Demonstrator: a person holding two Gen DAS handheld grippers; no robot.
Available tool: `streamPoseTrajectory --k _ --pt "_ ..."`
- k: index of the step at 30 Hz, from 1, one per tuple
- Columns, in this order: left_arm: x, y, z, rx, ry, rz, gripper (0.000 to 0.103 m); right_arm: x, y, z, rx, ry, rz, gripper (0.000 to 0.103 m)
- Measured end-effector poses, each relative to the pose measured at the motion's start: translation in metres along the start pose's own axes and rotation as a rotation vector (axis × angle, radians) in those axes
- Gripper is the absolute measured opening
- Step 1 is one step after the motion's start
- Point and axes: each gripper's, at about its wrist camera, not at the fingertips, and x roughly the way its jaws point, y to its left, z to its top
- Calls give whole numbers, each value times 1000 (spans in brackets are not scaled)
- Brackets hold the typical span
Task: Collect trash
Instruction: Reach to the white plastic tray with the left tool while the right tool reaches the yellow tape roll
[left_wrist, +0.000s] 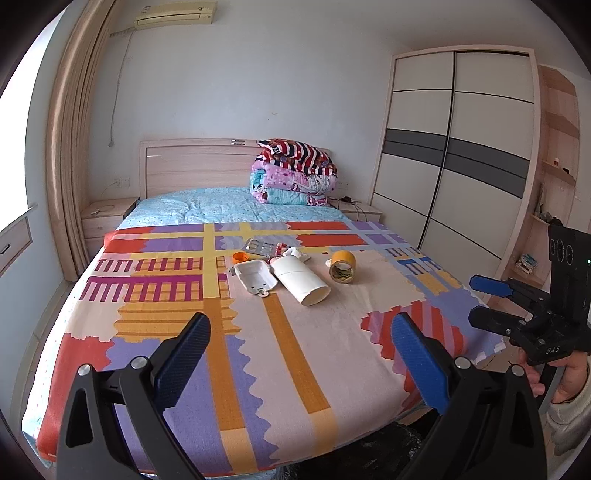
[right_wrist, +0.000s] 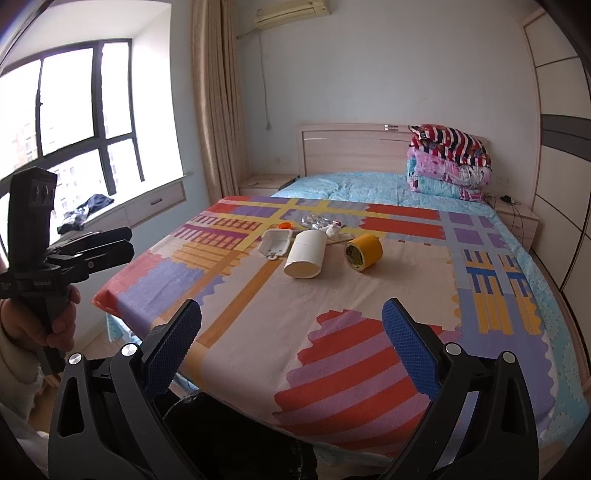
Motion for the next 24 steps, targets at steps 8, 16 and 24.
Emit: streamPoseTrajectory --k 8,16,24 --pt "65 34 16 -38 122 60 94 53 -29 23 5 76 -44 99" --pt "123 47 32 -28 195 80 78 105 -54 32 43 155 -91 98" --pt "180 70 42 -61 264 110 56 156 -71 37 65 239 -136 82"
